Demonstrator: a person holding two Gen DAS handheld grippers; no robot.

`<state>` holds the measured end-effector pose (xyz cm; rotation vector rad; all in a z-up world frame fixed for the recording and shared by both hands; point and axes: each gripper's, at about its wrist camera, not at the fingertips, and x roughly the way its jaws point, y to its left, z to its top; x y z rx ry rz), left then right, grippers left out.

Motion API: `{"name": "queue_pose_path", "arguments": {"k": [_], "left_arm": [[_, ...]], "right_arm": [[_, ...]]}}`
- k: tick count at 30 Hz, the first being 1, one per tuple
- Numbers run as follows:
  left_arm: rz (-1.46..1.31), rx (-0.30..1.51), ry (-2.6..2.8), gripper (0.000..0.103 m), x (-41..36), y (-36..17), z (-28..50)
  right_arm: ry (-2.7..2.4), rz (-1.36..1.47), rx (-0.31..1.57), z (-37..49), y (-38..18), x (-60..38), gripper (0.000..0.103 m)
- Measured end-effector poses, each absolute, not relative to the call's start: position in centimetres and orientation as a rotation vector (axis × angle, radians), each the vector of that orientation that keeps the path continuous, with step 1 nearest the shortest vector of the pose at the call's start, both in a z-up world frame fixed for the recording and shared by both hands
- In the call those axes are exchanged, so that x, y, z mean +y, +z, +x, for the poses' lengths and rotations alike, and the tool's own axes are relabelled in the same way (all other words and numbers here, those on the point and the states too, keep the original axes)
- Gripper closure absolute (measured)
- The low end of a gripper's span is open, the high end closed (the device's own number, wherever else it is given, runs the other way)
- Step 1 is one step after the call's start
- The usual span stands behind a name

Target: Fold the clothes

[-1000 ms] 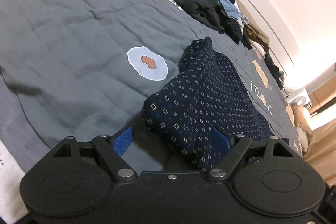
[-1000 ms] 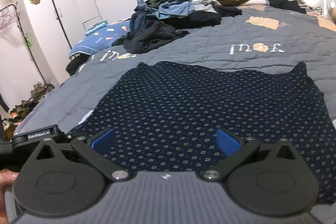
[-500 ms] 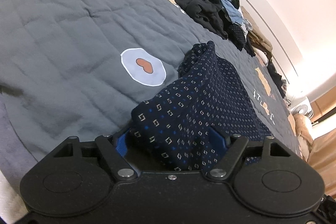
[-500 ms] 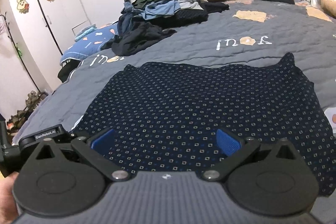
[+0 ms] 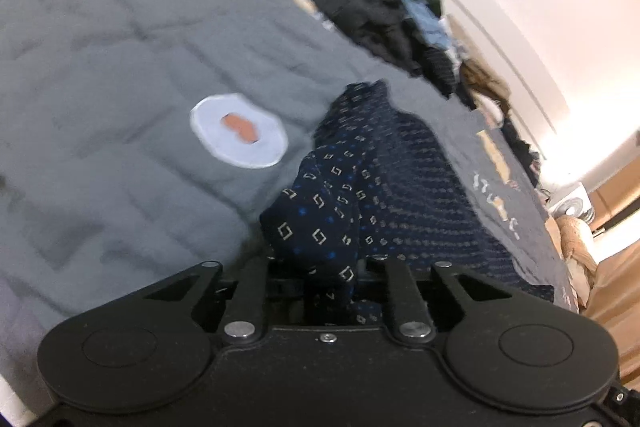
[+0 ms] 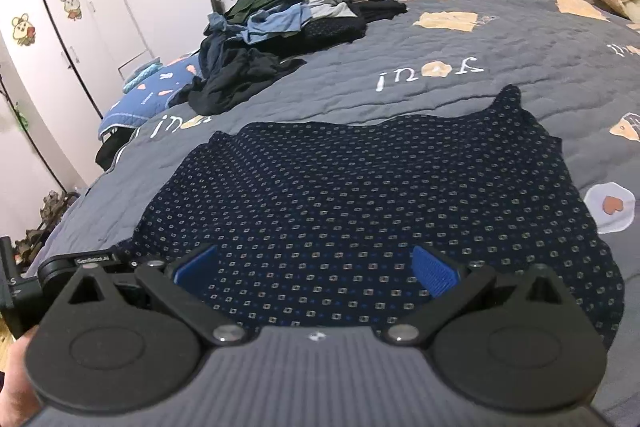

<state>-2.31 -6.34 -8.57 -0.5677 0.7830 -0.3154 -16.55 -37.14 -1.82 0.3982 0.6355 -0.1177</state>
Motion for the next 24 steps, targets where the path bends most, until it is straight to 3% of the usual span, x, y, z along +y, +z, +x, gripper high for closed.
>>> {"name": "queue_pose_path", "arguments": {"k": [10,21,24], "left_arm": [[-0.48,0.625,-0.452,0.09,-10.7,-4.7,-4.7],[-0.114,0.476,-0.754,0.092,-22.6,-1.3,-11.2],[-0.081,0.533,-0.869,0.093,-25.9,-2.5,-12.9]], "right_arm": [[-0.193,0.492,0.588,-18.5,-1.2,-41.7,0.0],[-0.29,0.581,0.544,-22.0,-1.3,-47.2,0.0],[-0.309,0.596,0.539,-22.8,-1.3,-48.6,0.0]]}}
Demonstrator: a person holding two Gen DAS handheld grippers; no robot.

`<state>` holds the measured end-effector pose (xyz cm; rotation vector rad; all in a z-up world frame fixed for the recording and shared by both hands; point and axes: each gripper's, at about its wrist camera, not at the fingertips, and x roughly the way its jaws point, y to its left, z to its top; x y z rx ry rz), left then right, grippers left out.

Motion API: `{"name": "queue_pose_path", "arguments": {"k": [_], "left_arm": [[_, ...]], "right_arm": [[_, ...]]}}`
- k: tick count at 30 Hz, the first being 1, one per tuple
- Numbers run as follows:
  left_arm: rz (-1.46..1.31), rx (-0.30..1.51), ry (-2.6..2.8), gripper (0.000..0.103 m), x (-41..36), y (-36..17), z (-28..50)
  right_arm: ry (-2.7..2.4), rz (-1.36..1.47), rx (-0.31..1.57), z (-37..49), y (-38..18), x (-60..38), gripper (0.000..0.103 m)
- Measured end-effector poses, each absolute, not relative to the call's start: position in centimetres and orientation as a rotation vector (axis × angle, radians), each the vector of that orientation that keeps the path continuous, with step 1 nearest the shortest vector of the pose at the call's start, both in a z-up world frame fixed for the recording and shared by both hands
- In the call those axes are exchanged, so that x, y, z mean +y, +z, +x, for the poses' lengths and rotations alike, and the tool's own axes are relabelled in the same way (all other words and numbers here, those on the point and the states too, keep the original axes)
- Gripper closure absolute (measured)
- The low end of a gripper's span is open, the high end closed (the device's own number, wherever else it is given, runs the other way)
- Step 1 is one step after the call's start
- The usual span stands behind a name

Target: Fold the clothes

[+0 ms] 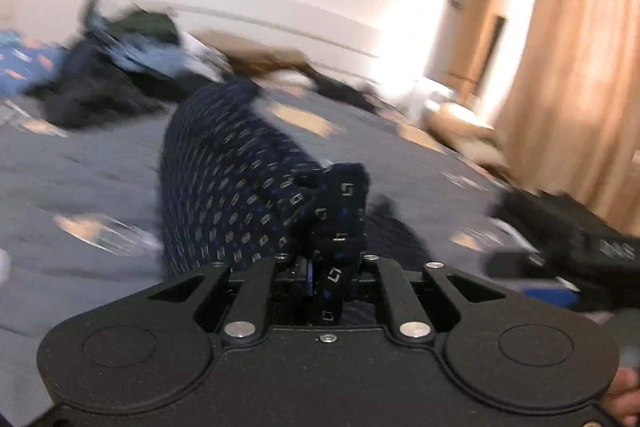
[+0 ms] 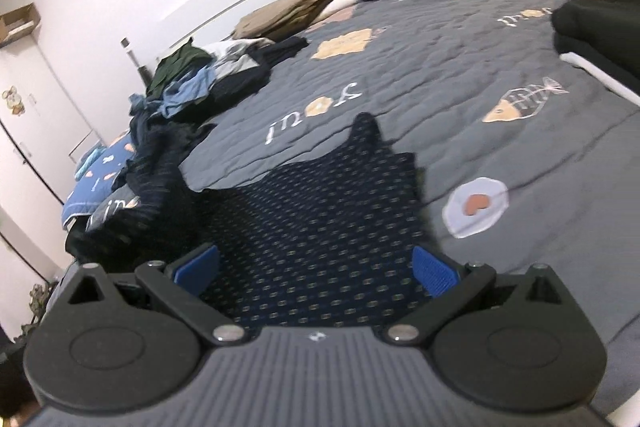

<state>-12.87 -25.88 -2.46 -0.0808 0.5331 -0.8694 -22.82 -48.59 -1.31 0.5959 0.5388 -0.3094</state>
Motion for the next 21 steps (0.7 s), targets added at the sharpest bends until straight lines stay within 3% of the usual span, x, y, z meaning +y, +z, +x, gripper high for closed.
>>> {"name": "queue_pose_path", "arguments": {"k": [6,8,10,15,21], "left_arm": [[0.167,0.585,-0.897,0.088,-30.0,-7.5,-15.7],[0.167,0.568,-0.906,0.077,-29.9,-7.5,-16.1],[0.149,0.574,-0.926,0.06,-29.7,-6.8,-16.1],[0.123,0.563,-0.953,0.041,-28.4,-5.1,-16.2],[0.142,0.47,-0.92,0.032,-24.2,-2.1,-16.6]], "right_arm": [[-0.358,0.639,0.529,-24.1,-1.6,-51.0,0.0],[-0.359,0.647,0.534,-24.3,-1.8,-51.5,0.0],[-0.35,0.648,0.545,-24.2,-2.0,-51.6,0.0],[-0.264,0.641,0.579,-23.4,-2.1,-50.5,0.0],[-0.188,0.662,0.615,-23.0,-2.6,-49.5,0.0]]}}
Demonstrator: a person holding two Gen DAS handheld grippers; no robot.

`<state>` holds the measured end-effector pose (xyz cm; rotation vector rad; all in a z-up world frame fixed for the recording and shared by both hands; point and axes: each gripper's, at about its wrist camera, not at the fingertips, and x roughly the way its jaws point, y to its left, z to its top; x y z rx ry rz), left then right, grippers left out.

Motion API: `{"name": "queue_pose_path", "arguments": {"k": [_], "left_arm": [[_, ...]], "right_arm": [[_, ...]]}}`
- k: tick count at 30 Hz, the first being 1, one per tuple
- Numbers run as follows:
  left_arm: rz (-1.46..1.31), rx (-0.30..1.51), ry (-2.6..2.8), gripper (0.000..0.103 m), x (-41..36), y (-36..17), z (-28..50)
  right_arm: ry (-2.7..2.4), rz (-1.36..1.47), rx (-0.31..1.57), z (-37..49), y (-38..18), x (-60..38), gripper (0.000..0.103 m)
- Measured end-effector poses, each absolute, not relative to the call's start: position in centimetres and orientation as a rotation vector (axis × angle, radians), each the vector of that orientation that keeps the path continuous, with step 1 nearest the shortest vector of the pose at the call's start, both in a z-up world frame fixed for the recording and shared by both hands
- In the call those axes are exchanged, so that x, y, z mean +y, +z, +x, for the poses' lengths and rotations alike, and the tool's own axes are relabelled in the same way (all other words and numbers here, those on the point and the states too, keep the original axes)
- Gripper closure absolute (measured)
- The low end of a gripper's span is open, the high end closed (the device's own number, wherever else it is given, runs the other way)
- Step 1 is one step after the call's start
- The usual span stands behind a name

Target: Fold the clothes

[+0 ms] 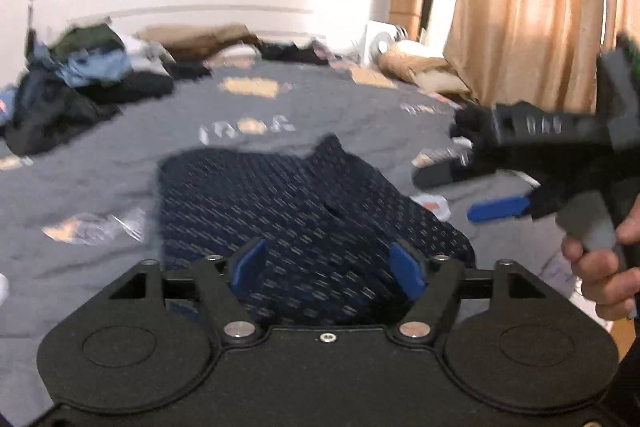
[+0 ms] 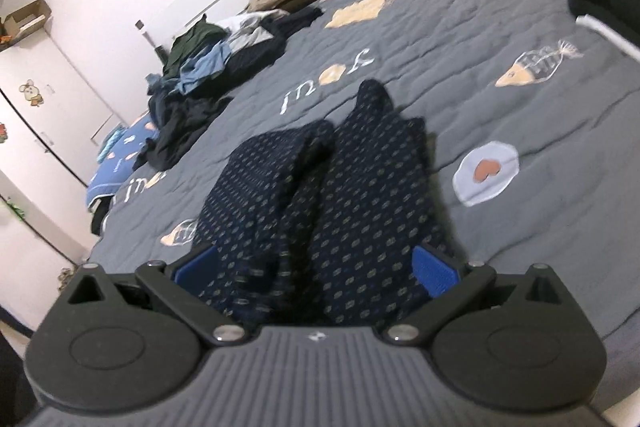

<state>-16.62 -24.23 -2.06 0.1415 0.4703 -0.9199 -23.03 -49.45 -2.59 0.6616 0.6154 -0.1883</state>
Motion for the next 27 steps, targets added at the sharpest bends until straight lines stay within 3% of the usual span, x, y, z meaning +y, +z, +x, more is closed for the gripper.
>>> {"name": "queue_pose_path", "arguments": {"k": [9,19,21,25,27], "left_arm": [[-0.08,0.534,-0.73,0.028,-20.5,-1.2,-11.7],[-0.158,0.565,-0.687,0.026,-19.3,-0.9,-11.3],[-0.168,0.579,-0.68,0.026,-19.2,-1.0,-11.1],[-0.183,0.578,-0.681,0.025,-19.0,-0.8,-11.0],[-0.185,0.581,-0.681,0.025,-19.0,-0.8,-11.0]], "right_arm": [[-0.142,0.667,0.698,-22.3,-4.2,-47.1,0.0],[-0.115,0.796,0.684,-20.5,-6.1,-45.6,0.002],[-0.114,0.784,0.648,-20.5,-5.9,-45.3,0.006],[-0.099,0.775,0.608,-20.1,-5.8,-44.8,0.036],[-0.106,0.783,0.632,-19.5,-6.3,-44.8,0.041]]}}
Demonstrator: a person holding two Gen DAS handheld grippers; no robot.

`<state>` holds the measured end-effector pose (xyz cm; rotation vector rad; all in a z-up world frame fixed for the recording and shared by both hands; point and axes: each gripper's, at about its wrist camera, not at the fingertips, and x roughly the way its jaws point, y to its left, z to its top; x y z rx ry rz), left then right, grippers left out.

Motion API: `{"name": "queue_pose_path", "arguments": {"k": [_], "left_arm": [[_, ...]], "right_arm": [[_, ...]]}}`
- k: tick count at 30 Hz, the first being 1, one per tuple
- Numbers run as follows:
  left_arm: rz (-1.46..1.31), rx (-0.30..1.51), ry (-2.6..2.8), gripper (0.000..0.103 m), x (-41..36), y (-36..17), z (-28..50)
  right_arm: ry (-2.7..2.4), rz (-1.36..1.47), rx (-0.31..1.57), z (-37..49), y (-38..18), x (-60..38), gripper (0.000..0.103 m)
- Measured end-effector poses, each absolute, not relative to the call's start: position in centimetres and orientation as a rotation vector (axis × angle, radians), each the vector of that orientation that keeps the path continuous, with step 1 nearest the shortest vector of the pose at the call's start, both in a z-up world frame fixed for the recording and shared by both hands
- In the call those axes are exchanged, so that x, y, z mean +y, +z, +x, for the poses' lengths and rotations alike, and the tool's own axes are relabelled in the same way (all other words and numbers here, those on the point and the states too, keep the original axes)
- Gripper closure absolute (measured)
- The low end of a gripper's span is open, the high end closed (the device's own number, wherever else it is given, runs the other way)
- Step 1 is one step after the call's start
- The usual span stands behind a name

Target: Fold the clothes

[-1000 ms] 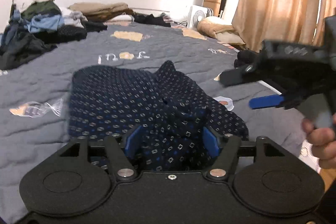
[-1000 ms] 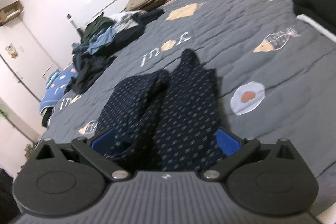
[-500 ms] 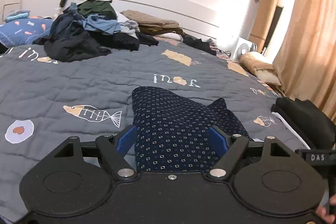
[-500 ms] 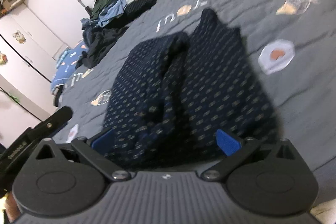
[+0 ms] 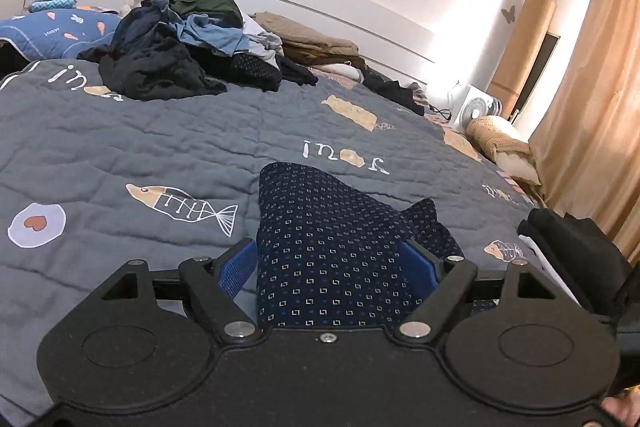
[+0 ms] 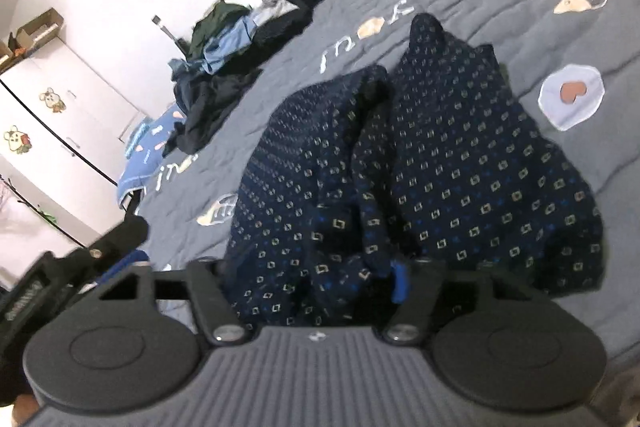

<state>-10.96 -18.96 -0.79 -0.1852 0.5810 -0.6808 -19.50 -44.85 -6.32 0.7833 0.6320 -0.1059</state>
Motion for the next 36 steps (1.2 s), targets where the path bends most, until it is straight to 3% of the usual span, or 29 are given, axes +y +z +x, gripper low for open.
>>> {"name": "queue_pose_path", "arguments": {"k": [3,4,5,6,12,14,17,30,36], "left_arm": [[-0.187,0.586,-0.677,0.025,-19.0,-0.9,-10.9],[-0.185,0.586,-0.676,0.025,-19.0,-0.9,-10.9],[-0.186,0.587,-0.674,0.025,-19.0,-0.9,-10.9],[-0.187,0.589,-0.672,0.024,-19.0,-0.9,-10.8],[-0.194,0.601,-0.659,0.023,-19.0,-1.1,-10.8],[-0.193,0.602,-0.657,0.023,-19.0,-1.1,-10.8],[-0.193,0.605,-0.653,0.023,-19.0,-1.1,-10.8],[-0.101,0.616,-0.715,0.023,-20.1,-1.5,-11.4],[0.159,0.499,-0.834,0.022,-23.0,-2.1,-14.8]], "right_arm": [[-0.123,0.829,0.611,-19.2,-7.0,-44.9,0.041],[-0.118,0.839,0.586,-19.2,-6.9,-44.9,0.048],[-0.109,0.828,0.571,-19.2,-6.8,-44.8,0.061],[-0.108,0.818,0.569,-19.1,-6.6,-44.7,0.065],[-0.084,0.9,0.581,-18.2,-7.6,-45.3,0.059],[-0.091,0.884,0.572,-18.1,-7.7,-45.3,0.077],[-0.113,0.915,0.545,-18.5,-7.7,-45.5,0.086],[-0.165,0.916,0.292,-23.2,-1.8,-50.3,0.091],[-0.256,0.92,0.38,-24.2,-3.7,-53.0,0.091]]}}
